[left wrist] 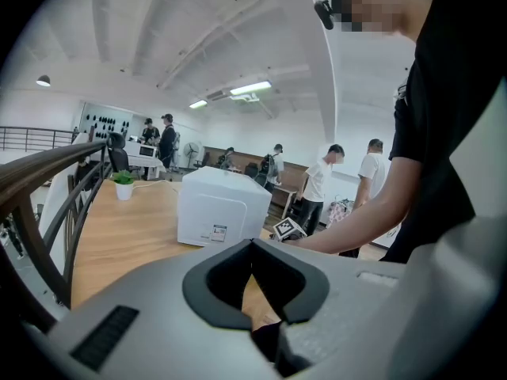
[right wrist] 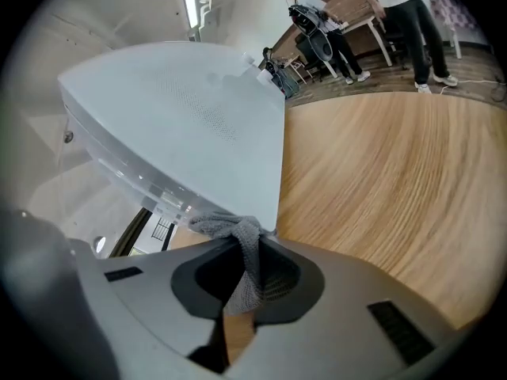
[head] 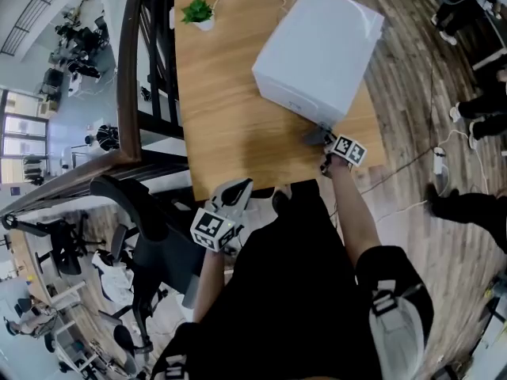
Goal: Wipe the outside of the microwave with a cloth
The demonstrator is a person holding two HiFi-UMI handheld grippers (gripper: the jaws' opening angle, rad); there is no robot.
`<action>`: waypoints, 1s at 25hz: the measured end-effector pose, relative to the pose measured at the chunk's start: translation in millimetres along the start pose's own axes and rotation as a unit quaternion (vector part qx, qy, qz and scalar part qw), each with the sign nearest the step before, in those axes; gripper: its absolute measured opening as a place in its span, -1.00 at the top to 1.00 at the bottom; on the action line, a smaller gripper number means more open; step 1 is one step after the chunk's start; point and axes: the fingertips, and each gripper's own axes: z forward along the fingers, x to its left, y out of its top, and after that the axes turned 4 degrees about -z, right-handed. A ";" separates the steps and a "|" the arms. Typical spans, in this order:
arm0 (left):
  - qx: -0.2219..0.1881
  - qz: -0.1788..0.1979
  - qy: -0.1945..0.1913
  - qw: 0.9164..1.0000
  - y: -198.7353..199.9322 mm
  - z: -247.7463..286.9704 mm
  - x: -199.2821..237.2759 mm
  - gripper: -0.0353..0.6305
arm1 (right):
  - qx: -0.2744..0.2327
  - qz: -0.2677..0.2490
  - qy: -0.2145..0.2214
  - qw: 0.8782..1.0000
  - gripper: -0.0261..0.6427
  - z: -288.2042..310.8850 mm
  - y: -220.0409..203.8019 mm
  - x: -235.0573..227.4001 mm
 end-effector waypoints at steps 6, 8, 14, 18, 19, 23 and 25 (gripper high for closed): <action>-0.004 0.004 0.000 1.000 -3.5 -4.7 -5.2 0.91 | -0.016 0.011 0.001 1.000 0.83 -6.6 4.5 -1.9; -0.006 0.002 0.000 1.000 -4.4 -5.7 -7.6 0.91 | -0.020 0.012 0.000 1.000 0.83 -10.1 6.2 -3.8; -0.012 0.010 -0.001 1.000 -1.8 -8.4 -19.4 0.91 | -0.065 0.054 -0.019 0.996 0.84 -34.8 21.1 -25.0; -0.019 0.021 -0.009 1.000 -11.9 -13.2 -26.4 0.91 | -0.090 0.048 -0.013 0.995 0.84 -56.0 37.5 -30.5; -0.021 0.023 -0.011 0.999 -14.2 -14.4 -28.1 0.91 | -0.084 0.030 -0.010 0.996 0.84 -59.6 37.1 -26.7; -0.023 0.019 -0.014 0.999 -21.8 -18.2 -36.3 0.91 | -0.078 -0.023 0.001 0.997 0.84 -80.0 34.0 -10.5; -0.023 0.016 -0.014 1.000 -21.2 -18.5 -40.5 0.91 | -0.086 -0.032 0.014 0.996 0.84 -93.5 36.4 -4.5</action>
